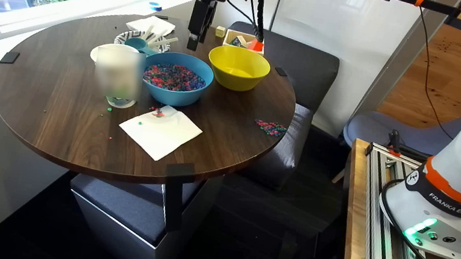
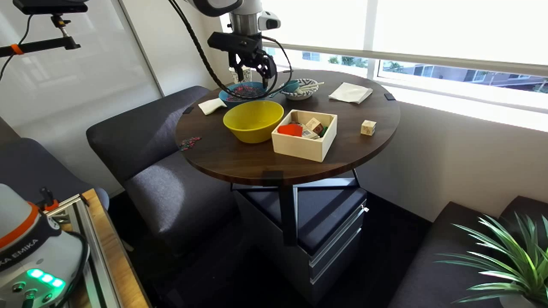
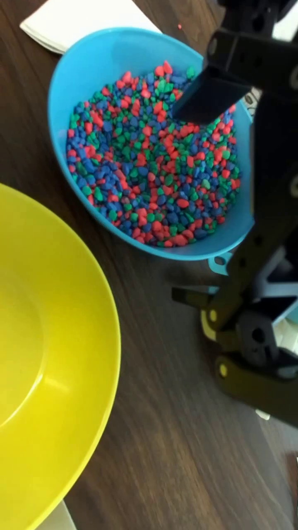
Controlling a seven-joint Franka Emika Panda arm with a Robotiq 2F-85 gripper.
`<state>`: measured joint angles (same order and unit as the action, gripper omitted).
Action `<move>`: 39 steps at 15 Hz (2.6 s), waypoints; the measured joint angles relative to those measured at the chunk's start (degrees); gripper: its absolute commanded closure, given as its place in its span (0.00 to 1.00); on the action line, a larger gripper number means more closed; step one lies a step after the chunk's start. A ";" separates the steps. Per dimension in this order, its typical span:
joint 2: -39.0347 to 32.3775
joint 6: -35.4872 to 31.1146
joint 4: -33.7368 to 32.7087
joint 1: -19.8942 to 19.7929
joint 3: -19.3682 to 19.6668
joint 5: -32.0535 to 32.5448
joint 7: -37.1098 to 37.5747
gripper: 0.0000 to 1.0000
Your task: Pour the content in the blue bowl into the yellow bowl
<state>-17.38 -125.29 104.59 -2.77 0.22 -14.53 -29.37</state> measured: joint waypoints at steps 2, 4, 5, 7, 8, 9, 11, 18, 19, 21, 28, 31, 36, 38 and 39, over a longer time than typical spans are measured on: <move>-2.16 0.00 -1.42 -0.53 -0.14 0.41 -0.30 0.00; -3.97 0.21 -2.80 -1.58 -1.00 -0.07 -2.13 0.01; -4.62 0.49 -3.34 -2.21 -1.64 -0.30 -3.32 0.06; -5.55 0.95 -4.17 -3.22 -2.86 -0.66 -5.36 0.18; -5.86 1.11 -4.37 -3.56 -3.34 -0.83 -6.12 0.16; -6.14 1.33 -4.52 -3.81 -3.69 -1.02 -6.67 0.19; -6.70 1.48 -4.80 -4.08 -4.08 -1.14 -6.89 0.28; -8.69 1.77 -6.05 -4.19 -4.15 -1.14 -6.57 0.86; -8.90 1.82 -6.31 -4.23 -4.13 -1.11 -6.40 0.92; -9.37 1.99 -6.96 -4.57 -4.12 -1.09 -5.78 0.99; -10.40 8.27 -9.72 -5.46 -4.14 -1.38 -3.02 0.99; -10.71 10.51 -10.58 -5.43 -4.14 -1.31 -1.98 0.99; -10.57 12.21 -11.65 -6.69 -3.78 -1.68 1.77 0.99; -10.47 12.21 -11.64 -7.93 -3.54 -2.59 2.61 0.99; -10.45 12.20 -11.64 -8.59 -3.47 -3.26 3.04 0.99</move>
<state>-27.83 -113.09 92.95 -11.35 -3.25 -17.78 -26.33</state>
